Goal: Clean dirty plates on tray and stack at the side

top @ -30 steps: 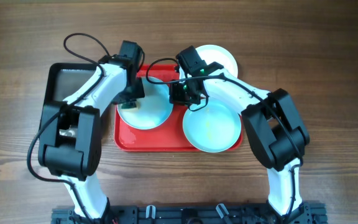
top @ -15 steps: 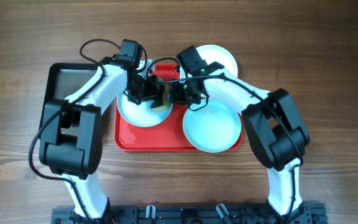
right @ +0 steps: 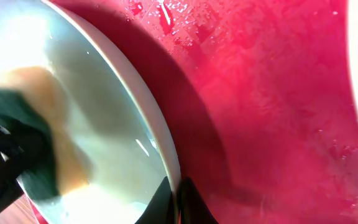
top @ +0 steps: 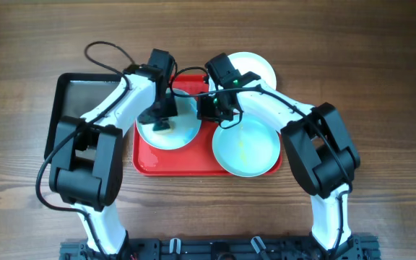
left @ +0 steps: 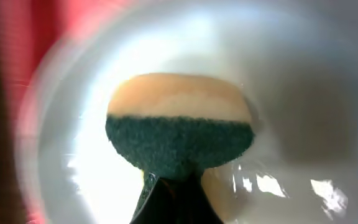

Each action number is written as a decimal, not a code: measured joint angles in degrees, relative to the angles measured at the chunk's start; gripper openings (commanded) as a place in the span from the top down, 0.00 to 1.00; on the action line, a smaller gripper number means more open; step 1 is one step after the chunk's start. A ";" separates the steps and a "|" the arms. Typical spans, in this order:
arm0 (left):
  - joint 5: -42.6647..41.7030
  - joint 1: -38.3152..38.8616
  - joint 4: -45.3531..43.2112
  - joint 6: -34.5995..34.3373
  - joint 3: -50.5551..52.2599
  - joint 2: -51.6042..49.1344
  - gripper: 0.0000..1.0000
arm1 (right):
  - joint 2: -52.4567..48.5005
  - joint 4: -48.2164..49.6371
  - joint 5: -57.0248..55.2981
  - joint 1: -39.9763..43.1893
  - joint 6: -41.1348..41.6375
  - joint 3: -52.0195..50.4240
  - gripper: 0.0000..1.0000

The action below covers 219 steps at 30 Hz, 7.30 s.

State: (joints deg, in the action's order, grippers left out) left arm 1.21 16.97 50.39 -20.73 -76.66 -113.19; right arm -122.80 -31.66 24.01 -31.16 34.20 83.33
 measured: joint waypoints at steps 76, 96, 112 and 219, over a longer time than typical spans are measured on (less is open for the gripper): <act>4.94 -23.67 17.66 0.20 -13.66 4.02 0.96 | 14.21 -6.84 -102.16 -29.92 -21.94 4.15 0.96; 3.87 -23.67 17.44 0.20 -13.66 4.02 0.96 | 22.47 -17.20 -15.13 9.09 -17.59 4.20 0.96; 3.41 -23.67 16.79 0.20 -13.66 4.02 0.96 | 23.61 -13.07 -16.13 51.98 -20.37 -16.22 0.95; -0.42 -23.65 10.14 2.36 -13.64 4.02 0.96 | 7.93 6.29 -11.58 -3.91 -4.42 -11.91 0.96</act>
State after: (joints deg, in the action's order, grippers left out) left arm 0.80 -6.68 60.53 -18.37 -90.30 -109.16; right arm -114.87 -25.36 12.43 -35.07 29.78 71.42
